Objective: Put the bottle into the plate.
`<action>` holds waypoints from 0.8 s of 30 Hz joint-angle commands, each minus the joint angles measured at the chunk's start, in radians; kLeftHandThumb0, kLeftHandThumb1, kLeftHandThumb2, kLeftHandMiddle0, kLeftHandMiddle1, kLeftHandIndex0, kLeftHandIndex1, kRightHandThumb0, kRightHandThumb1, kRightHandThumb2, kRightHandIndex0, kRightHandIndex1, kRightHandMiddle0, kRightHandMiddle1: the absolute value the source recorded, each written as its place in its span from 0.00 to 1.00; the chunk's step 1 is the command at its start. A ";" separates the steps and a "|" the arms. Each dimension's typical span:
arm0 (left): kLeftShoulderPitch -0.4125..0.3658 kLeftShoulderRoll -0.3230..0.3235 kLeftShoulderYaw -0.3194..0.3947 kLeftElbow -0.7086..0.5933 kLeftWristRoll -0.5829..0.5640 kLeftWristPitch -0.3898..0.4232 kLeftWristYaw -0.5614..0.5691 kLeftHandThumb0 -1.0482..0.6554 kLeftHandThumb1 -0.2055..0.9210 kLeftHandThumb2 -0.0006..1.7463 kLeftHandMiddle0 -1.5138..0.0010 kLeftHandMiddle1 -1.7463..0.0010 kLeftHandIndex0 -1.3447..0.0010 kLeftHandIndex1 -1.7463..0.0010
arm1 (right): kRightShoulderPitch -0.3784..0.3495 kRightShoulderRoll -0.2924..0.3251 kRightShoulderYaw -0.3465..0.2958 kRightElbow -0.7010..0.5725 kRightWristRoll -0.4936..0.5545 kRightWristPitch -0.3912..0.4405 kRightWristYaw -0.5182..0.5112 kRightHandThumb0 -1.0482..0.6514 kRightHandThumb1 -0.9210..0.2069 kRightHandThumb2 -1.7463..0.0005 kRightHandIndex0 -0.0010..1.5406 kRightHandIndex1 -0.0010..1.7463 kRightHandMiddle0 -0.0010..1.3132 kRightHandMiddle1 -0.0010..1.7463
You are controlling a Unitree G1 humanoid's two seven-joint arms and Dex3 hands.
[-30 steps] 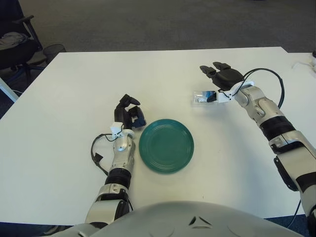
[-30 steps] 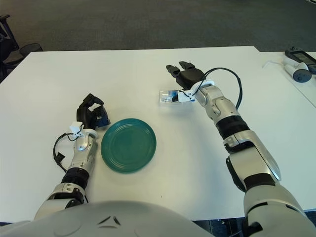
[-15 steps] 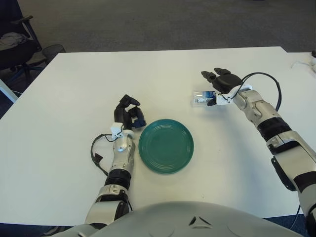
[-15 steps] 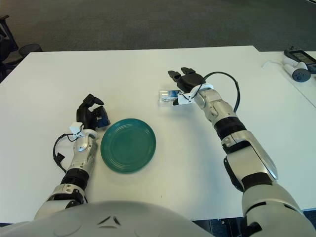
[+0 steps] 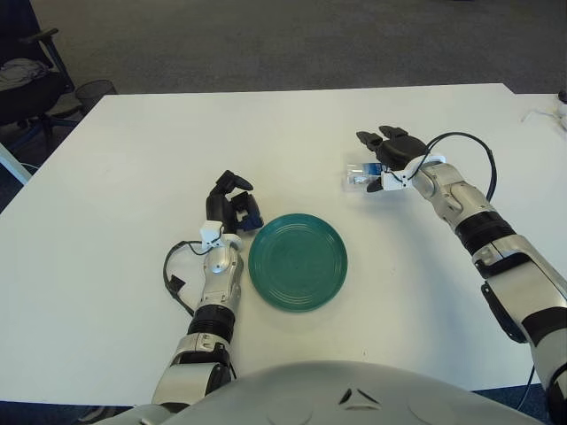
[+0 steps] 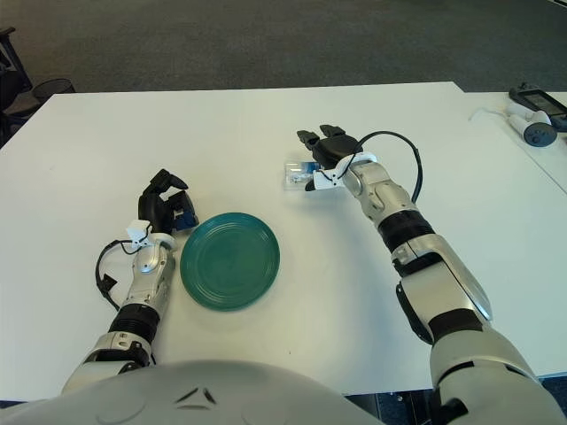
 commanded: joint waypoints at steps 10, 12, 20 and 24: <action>0.084 -0.044 0.002 0.053 -0.009 0.025 0.011 0.26 0.21 0.95 0.13 0.00 0.37 0.00 | -0.013 0.054 0.081 0.121 -0.029 -0.016 -0.029 0.00 0.00 0.87 0.00 0.00 0.00 0.00; 0.084 -0.045 0.003 0.054 -0.009 0.022 0.011 0.26 0.21 0.95 0.13 0.00 0.36 0.00 | -0.015 0.064 0.093 0.145 -0.030 -0.022 -0.034 0.00 0.00 0.87 0.00 0.00 0.00 0.00; 0.079 -0.048 0.004 0.053 -0.012 0.023 0.012 0.26 0.21 0.95 0.13 0.00 0.37 0.00 | -0.036 0.108 0.154 0.266 -0.040 -0.062 -0.033 0.00 0.00 0.91 0.00 0.00 0.00 0.00; 0.077 -0.049 0.004 0.059 -0.004 0.018 0.024 0.26 0.21 0.95 0.13 0.00 0.37 0.00 | -0.047 0.121 0.181 0.312 -0.046 -0.078 -0.037 0.00 0.00 0.91 0.00 0.00 0.00 0.00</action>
